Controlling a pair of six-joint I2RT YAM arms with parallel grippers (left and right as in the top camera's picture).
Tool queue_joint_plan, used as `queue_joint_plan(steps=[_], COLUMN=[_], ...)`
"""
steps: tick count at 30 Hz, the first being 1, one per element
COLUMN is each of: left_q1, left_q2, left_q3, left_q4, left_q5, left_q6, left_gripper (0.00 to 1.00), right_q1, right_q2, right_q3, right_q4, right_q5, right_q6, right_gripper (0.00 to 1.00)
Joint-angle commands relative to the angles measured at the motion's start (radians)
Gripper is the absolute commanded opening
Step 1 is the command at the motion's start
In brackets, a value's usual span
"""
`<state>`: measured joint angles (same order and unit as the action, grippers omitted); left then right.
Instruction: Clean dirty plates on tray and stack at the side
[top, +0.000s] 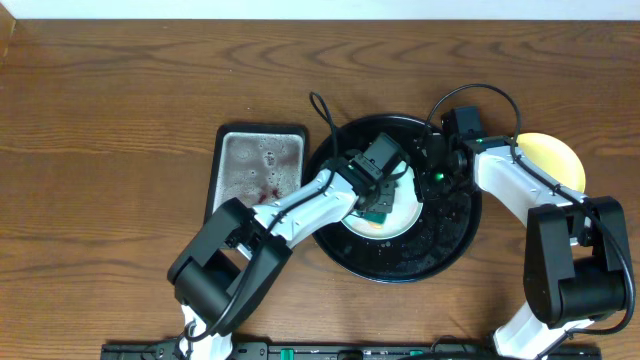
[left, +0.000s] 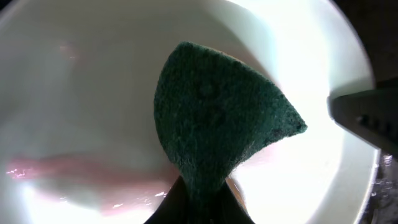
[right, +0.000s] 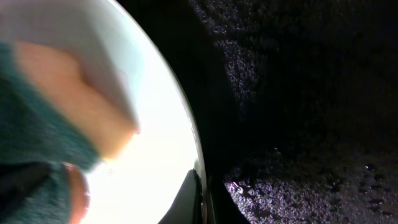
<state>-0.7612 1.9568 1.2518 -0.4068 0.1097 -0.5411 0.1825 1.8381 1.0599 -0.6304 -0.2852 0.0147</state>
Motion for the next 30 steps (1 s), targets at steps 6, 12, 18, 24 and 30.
queue_joint_plan(steps=[6,12,18,24,30], left_q1=[0.149,0.256,0.378,0.46,0.502], left_q2=[-0.234,-0.336,-0.331,-0.315,-0.314], left_q3=[-0.005,-0.005,-0.043,-0.116,-0.208], left_q4=[-0.15,-0.252,-0.312,-0.283,-0.193], left_q5=[-0.05,-0.051,-0.05,-0.05,-0.051], left_q6=[0.124,0.13,0.14,0.211,0.232], left_gripper=[0.07,0.12,0.08,0.07,0.08], right_q1=[0.006,0.006,0.006,0.009,0.043], right_q2=[0.002,0.002,-0.02,-0.169,-0.338], right_q3=[-0.013,-0.013,0.001,0.025,0.025], right_q4=[-0.013,0.004,-0.002,-0.003,-0.005], right_q5=[0.026,0.026,0.021,0.143,0.373], right_q6=[-0.008,-0.008,-0.009,-0.009,-0.043], right_gripper=[0.04,0.01,0.01,0.01,0.01])
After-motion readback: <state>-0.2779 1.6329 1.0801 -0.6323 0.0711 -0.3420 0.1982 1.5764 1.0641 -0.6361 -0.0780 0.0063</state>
